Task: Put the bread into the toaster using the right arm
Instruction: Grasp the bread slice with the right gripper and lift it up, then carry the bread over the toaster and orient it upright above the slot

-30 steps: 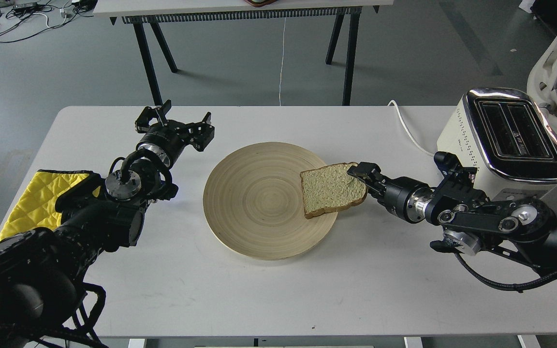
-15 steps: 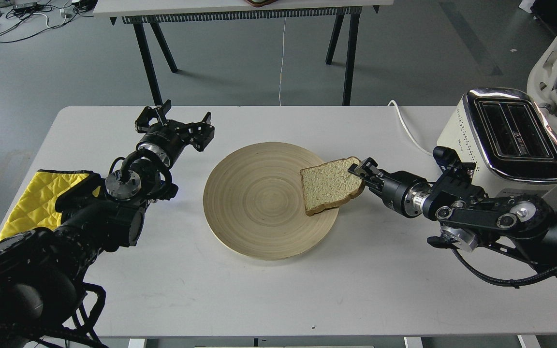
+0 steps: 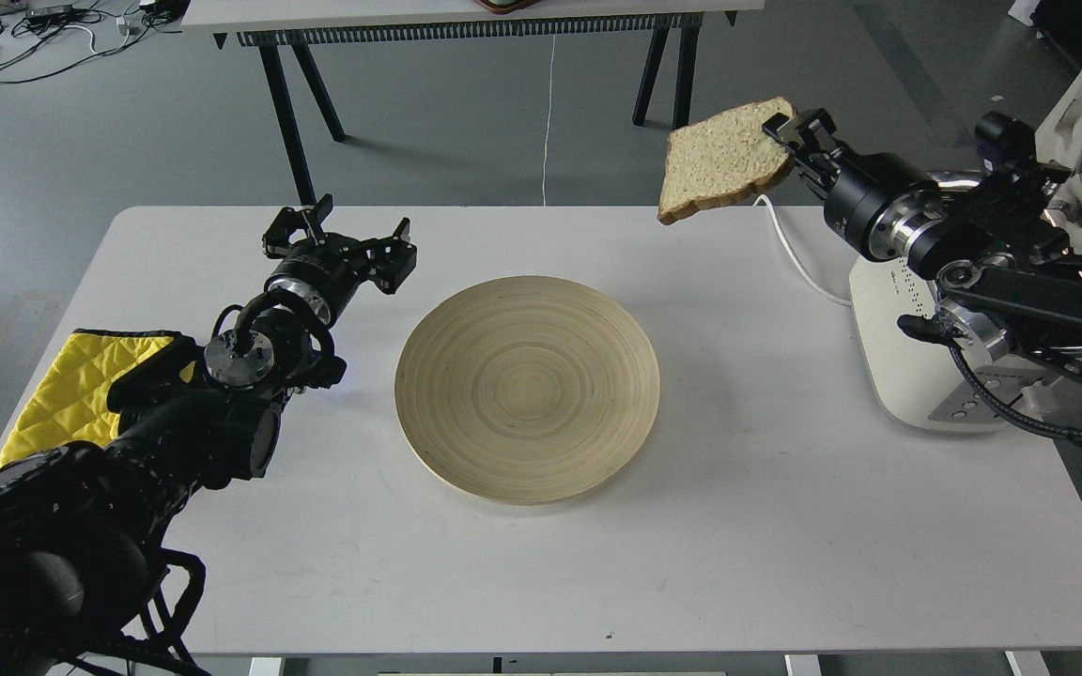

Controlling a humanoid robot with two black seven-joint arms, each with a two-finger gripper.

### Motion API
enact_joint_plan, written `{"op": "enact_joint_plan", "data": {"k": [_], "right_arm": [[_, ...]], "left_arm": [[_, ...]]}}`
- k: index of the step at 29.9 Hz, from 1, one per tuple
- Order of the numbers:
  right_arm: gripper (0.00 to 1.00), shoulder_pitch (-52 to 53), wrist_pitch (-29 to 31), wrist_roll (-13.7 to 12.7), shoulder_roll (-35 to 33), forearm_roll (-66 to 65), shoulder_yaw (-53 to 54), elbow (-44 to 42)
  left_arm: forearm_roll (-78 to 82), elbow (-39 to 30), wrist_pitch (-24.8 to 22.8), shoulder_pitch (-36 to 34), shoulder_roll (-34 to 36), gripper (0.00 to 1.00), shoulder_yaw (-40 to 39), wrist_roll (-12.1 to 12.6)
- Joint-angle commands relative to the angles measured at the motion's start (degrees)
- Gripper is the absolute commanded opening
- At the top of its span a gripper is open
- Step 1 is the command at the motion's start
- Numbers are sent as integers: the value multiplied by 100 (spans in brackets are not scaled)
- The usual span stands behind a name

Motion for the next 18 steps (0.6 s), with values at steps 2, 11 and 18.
{"op": "enact_joint_plan", "data": {"k": [2,11,18], "right_arm": [[0,738,56,-126,-899,-568,-490,147],[0,2224,416,-223,-2103,-1737,-2300,296],[0,2278,969,-215,-2649,-2556,-2618,296]], "left_arm": [[1,0,0,2,-3,100,1,0],[1,0,0,-7,-3,100,1,0],[1,0,0,-7,-3,100,1,0]]}}
